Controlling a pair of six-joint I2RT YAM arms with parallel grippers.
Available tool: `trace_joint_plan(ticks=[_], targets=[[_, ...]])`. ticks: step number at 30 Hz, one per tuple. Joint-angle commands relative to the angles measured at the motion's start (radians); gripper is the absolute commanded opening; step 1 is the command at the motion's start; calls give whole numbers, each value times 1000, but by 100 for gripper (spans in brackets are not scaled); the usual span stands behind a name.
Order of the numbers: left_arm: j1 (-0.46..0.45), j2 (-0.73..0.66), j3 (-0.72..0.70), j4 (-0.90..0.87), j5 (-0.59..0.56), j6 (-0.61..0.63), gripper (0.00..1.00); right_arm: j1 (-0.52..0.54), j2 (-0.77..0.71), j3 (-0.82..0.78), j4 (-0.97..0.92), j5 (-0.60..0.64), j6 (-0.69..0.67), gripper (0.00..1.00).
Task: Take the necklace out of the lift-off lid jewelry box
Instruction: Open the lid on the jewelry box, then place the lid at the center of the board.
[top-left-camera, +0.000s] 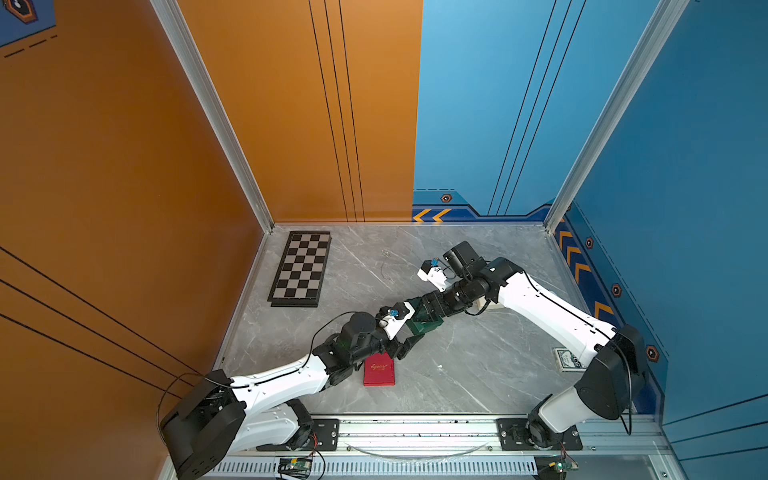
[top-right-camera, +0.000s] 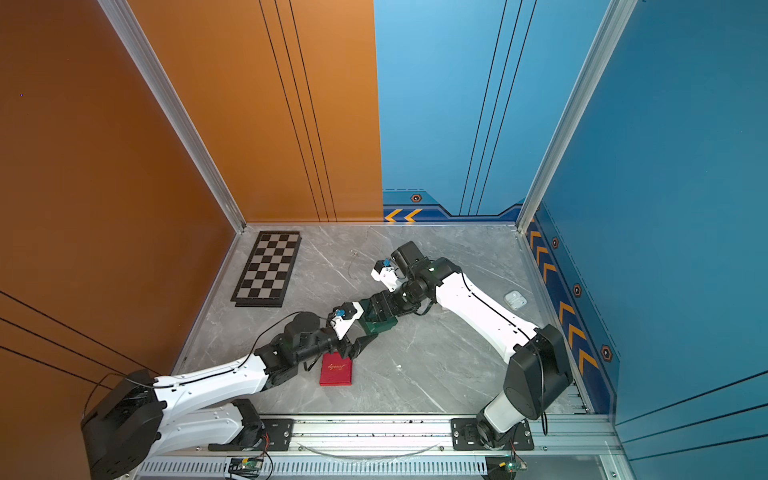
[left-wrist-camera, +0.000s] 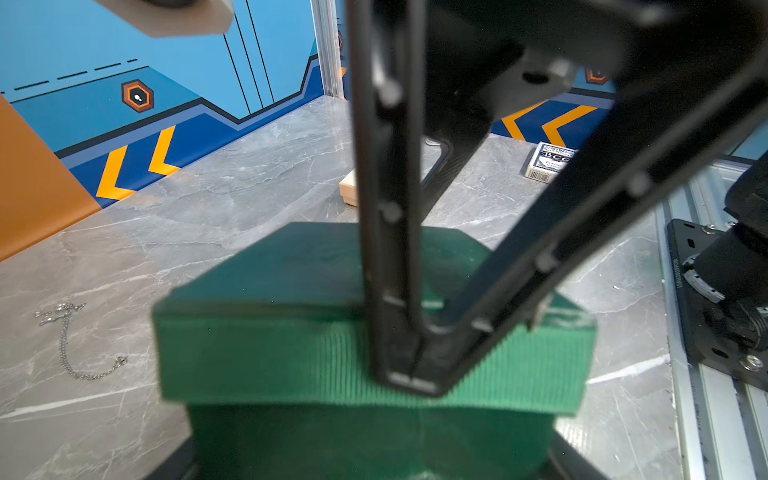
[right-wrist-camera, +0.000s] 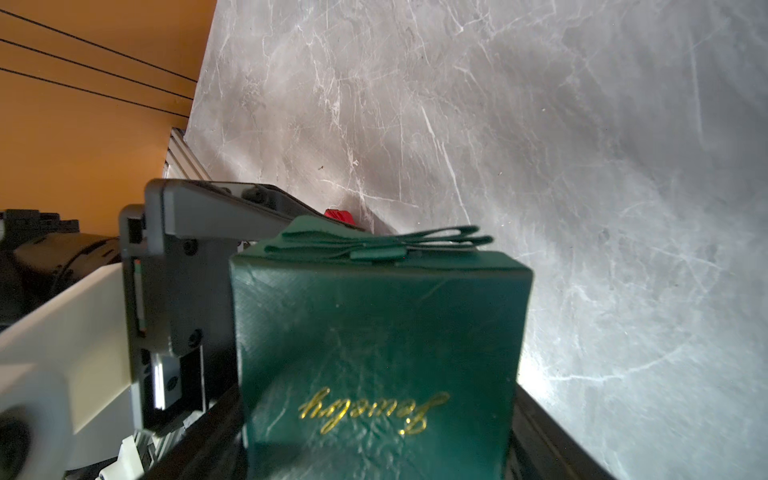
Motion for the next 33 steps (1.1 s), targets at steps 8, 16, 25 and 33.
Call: trace_joint_plan(ticks=[8,16,25,33], targets=[[4,-10,-9,-14,52,10,65,-89,-30,4,60,58,30,80],[5,-19,-15,-14,50,8,65,-206,10,-47,62,193,33,80],[4,-49,-30,-14,41,7,65,-219,88,-175,107,340,56,80],[5,-63,-35,-13,34,6,64,-161,159,-244,159,524,140,80]])
